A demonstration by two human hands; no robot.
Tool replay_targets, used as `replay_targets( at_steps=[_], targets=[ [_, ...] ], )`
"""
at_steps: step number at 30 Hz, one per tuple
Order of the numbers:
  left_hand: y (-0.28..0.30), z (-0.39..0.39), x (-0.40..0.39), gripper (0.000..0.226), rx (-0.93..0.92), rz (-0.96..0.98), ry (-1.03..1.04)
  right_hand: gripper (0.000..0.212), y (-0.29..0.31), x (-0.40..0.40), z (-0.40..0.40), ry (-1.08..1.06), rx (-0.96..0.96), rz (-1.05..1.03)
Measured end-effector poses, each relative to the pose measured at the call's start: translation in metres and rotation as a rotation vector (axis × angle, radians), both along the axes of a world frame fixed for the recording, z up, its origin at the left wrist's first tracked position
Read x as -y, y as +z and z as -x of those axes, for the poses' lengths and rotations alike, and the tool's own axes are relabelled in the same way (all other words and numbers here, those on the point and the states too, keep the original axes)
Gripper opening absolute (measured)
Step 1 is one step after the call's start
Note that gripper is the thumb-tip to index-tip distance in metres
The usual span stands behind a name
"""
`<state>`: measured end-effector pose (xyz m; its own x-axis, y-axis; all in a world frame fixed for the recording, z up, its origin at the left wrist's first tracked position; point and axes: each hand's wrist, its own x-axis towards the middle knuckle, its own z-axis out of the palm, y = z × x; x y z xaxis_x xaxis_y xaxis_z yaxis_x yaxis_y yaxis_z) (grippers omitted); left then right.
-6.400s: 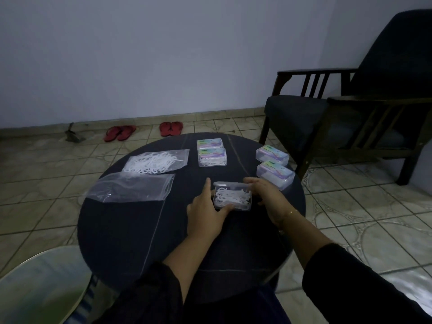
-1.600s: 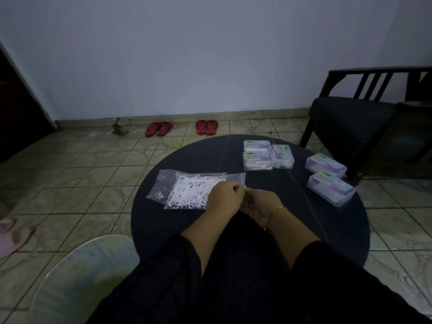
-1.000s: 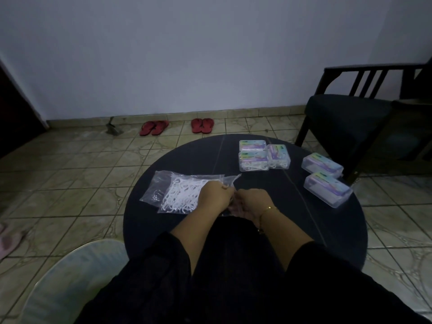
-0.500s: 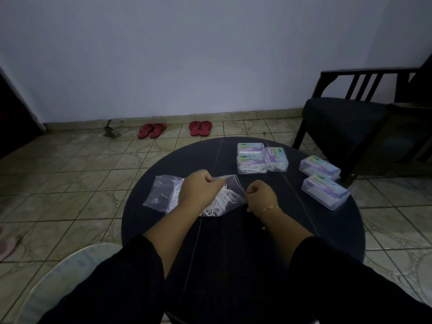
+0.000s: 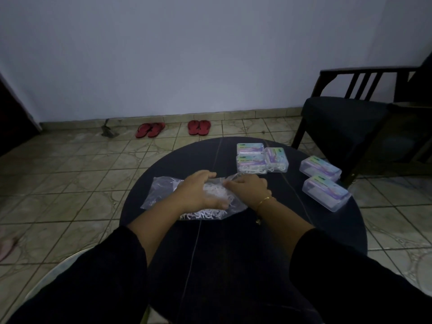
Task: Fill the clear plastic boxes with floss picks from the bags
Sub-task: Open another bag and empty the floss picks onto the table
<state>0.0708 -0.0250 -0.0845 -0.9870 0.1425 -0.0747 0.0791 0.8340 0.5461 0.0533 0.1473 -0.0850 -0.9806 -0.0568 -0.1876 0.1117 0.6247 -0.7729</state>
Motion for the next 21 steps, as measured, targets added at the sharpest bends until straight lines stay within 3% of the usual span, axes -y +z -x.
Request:
replay_targets(
  at_steps=[1,3,8,12,16,21],
  targets=[
    [-0.001,0.0,0.001,0.114,0.023,0.082,-0.024,0.024,0.0,0.001,0.002,0.006,-0.023,0.002],
    [-0.006,0.001,0.003,0.13,0.056,0.23,-0.09,0.02,-0.002,0.001,0.003,0.006,-0.041,0.065],
    [-0.017,0.002,0.006,0.137,0.063,0.365,-0.129,0.014,-0.004,-0.012,-0.004,-0.046,-0.003,0.43],
    [-0.016,0.0,0.006,0.13,-0.046,0.406,-0.111,0.021,-0.005,-0.026,-0.011,-0.028,-0.019,0.632],
    [-0.013,0.0,0.004,0.114,-0.205,0.446,-0.121,0.016,-0.004,-0.032,-0.017,-0.019,0.01,0.686],
    [-0.011,-0.005,0.003,0.088,-0.346,0.417,-0.117,0.025,-0.017,-0.035,-0.016,-0.062,0.041,0.473]
  ],
)
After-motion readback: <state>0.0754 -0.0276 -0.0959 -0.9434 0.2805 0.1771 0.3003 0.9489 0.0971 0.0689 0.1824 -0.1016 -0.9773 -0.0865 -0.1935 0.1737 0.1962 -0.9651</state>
